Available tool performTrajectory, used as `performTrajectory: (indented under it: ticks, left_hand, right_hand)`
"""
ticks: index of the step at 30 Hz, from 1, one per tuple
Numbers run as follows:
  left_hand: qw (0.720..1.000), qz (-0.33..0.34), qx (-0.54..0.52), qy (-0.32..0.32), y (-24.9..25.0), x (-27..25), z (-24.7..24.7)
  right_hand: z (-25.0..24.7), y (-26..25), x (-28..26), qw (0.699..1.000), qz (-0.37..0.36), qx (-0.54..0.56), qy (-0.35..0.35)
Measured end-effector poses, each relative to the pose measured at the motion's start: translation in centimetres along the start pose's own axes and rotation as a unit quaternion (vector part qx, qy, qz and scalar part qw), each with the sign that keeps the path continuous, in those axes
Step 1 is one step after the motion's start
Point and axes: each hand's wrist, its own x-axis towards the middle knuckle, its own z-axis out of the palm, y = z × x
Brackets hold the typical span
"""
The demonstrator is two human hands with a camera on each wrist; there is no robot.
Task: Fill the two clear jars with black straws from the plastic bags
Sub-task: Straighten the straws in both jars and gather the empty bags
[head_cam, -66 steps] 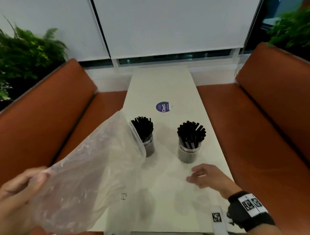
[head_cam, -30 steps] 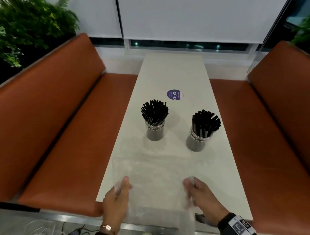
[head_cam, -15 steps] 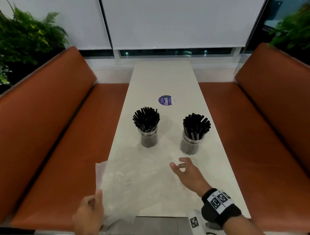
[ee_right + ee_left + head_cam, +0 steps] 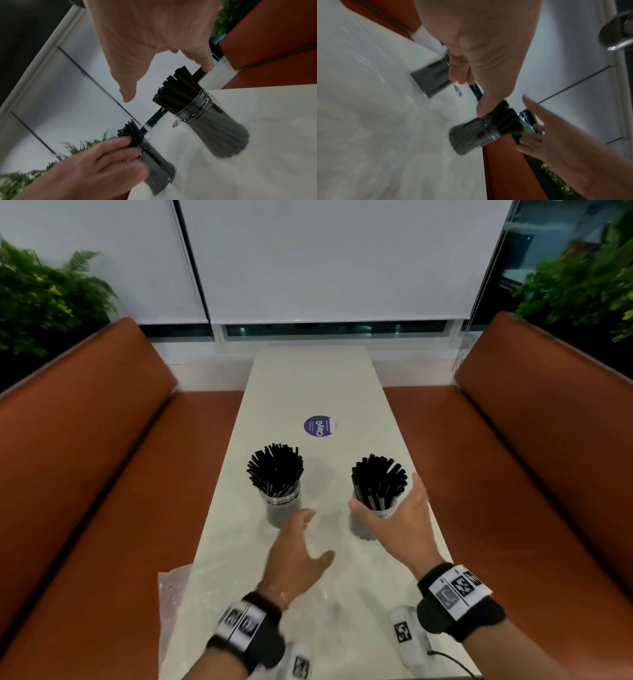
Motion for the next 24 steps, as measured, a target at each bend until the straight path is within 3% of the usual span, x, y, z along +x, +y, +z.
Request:
performTrajectory:
  ticks: [4,5,7,8,10,11,13,17,20,24]
  left_hand:
    - [0.988,-0.051,-0.003,-0.143,0.9,7.6,4.7]
    - [0.984,-0.027,0.016,-0.175,0.5,9.1,5.3]
    - [0.977,0.041,-0.075,-0.194,0.7,11.4,7.3]
    - [0.974,0.044,-0.131,-0.181,1.0,12.0,7.7]
    - [0.985,0.071,-0.061,-0.148,2.3,12.1,7.7]
    - [0.990,0.090,-0.039,-0.100,2.4,12.4,8.0]
    - [0.991,0.108,-0.040,-0.072,2.7,12.4,8.4]
    - [0.992,-0.032,-0.102,-0.059,1.5,13.2,9.7]
    - [0.992,-0.034,-0.116,-0.025,1.1,13.5,9.5]
    - [0.983,-0.030,-0.179,0.010,0.3,13.6,8.7]
  right_hand:
    - [2.4,-0.8,2.6,0.997,0.002,-0.056,-0.043]
    - [2.9,-0.9,3.3,0.997,0.003,-0.063,-0.046]
    - [3.9,-0.9,4.4,0.997,-0.007,-0.069,-0.042]
    - [4.4,-0.8,4.8,0.996,-0.014,-0.074,-0.040]
    - [5.2,-0.5,5.4,0.995,-0.030,-0.092,-0.033]
    - [5.6,-0.4,5.8,0.994,-0.039,-0.098,-0.025]
    - [6.3,-0.3,6.5,0.994,-0.052,-0.098,-0.005]
    - [7.2,0.0,8.5,0.991,-0.092,-0.089,0.025]
    - [7.1,-0.2,10.2,0.989,-0.127,-0.077,0.024]
    - [6.4,-0.8,13.0,0.976,-0.206,-0.042,-0.054]
